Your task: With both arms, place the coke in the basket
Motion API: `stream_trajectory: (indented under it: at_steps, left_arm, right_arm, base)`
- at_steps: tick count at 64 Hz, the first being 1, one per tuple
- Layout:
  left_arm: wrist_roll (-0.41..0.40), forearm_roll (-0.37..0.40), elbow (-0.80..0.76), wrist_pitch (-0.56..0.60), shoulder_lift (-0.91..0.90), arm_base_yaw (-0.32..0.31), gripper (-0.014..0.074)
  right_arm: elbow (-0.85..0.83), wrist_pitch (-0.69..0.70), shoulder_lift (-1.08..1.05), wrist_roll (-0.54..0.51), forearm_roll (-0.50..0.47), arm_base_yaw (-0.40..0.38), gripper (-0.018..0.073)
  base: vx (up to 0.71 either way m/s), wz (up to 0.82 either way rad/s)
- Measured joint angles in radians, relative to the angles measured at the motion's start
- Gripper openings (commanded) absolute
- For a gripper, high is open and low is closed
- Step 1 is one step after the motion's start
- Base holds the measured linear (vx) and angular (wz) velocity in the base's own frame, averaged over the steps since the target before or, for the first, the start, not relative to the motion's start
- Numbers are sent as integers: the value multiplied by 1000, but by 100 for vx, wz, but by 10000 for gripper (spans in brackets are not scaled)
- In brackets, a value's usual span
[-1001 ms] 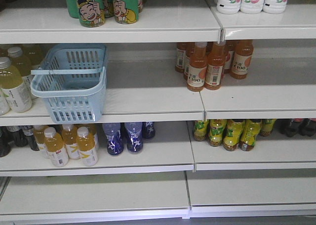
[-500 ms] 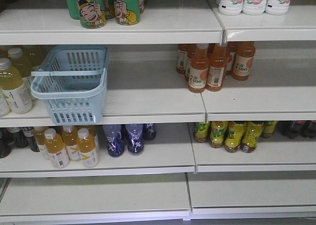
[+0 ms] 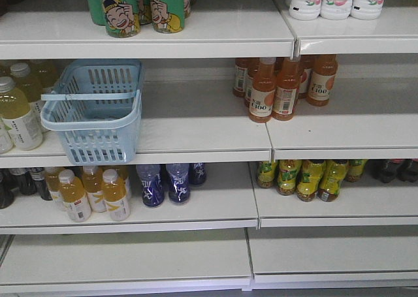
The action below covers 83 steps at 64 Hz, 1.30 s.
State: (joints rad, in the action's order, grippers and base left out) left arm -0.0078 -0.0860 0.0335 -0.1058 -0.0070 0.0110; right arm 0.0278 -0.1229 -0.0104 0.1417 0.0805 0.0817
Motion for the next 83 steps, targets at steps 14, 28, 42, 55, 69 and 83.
stream_trajectory:
  at_steps: [14,28,42,55,69,83]
  left_arm:
    - [0,0,0,0,0,0,-6]
    - [0,1,0,28,0,0,-6]
    - [-60,65,-48,48,0,0,-6]
    - [-68,76,-293,-203,124,0,-6]
    - [-58,69,-483,-422,311,0,-6]
    - [-60,64,-494,-413,375,0,1]
  right_arm:
    - [0,0,0,0,0,0,-9]
    - [0,0,0,0,0,0,-9]
    - [0,0,0,0,0,0,-9]
    - [0,0,0,0,0,0,-9]
    - [0,0,0,0,0,0,-9]
    - [0,0,0,0,0,0,-9]
  base:
    - [0,0]
    - [0,0]
    - [0,0]
    - [0,0]
    - [0,0]
    - [0,0]
